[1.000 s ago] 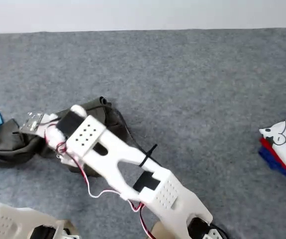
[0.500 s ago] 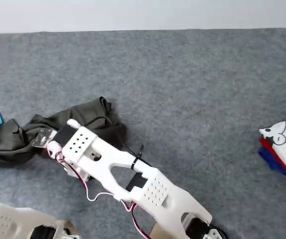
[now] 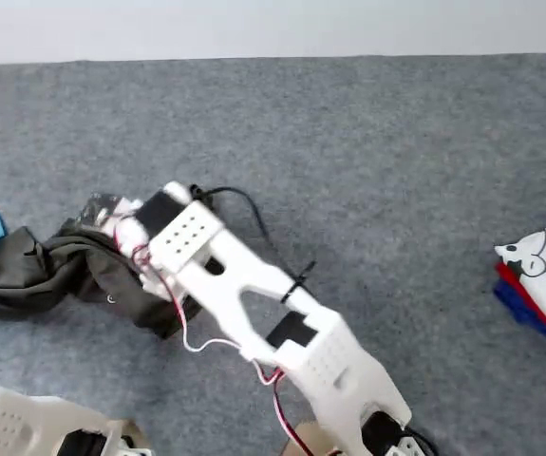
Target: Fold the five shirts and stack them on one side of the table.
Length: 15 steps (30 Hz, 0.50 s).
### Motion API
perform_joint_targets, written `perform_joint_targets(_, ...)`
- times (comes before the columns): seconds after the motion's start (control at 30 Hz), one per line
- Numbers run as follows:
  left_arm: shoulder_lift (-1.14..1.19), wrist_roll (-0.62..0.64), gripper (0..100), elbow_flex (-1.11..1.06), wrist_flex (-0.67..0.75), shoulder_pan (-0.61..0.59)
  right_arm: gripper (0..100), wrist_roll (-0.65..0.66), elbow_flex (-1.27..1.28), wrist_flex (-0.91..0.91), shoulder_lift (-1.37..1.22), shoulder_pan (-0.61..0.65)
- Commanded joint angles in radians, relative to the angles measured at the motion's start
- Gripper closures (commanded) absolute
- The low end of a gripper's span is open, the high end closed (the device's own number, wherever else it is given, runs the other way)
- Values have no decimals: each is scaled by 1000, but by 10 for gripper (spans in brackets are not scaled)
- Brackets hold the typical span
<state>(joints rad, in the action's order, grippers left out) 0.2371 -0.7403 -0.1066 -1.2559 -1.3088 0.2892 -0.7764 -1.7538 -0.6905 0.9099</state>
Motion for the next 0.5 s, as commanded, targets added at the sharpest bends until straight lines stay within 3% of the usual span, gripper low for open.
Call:
perform_joint_targets(0.0, -20, -3, 863, 10, 6, 6, 988, 77, 38, -44, 143, -71)
perform_joint_targets(0.3, -20, -3, 863, 48, -61, 8, 989, 250, 69, 5, 151, -321)
perform_joint_targets(0.47, -20, -3, 863, 54, -61, 8, 985, 264, 69, 41, 119, -357)
